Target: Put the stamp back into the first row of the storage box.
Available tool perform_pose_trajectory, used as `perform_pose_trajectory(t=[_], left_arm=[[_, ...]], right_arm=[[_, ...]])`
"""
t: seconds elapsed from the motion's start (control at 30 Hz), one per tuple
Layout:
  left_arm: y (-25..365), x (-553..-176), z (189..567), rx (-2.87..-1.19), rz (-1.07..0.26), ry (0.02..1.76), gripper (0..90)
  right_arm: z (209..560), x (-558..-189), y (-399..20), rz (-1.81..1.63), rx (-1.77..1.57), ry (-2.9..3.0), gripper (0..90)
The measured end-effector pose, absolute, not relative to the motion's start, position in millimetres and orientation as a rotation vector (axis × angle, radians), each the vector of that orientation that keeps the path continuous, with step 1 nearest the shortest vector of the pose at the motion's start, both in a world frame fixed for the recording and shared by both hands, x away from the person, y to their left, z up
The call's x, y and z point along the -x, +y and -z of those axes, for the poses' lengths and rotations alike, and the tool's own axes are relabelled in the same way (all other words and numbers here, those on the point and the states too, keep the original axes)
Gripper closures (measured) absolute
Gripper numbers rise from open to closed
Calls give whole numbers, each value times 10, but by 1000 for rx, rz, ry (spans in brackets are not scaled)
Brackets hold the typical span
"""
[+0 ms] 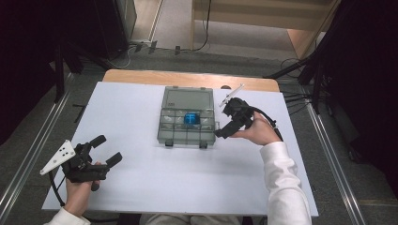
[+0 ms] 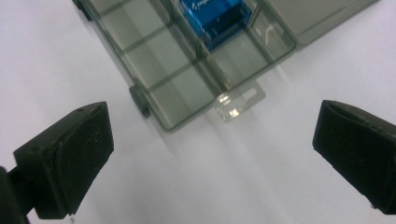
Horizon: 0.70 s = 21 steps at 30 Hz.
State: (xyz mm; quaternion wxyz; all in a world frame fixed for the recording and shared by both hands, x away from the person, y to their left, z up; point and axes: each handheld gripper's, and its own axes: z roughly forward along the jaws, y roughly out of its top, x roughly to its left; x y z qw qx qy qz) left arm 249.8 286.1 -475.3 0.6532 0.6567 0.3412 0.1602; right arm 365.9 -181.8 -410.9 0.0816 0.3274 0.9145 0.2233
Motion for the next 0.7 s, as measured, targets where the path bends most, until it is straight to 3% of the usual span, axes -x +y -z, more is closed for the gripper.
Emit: perform_pose_trajectory(t=[0.7], left_arm=[[2787, -2494, 4761, -1568, -400, 746, 0]], right_arm=[[4471, -2886, -2309, -1016, -1159, 2365, 0]])
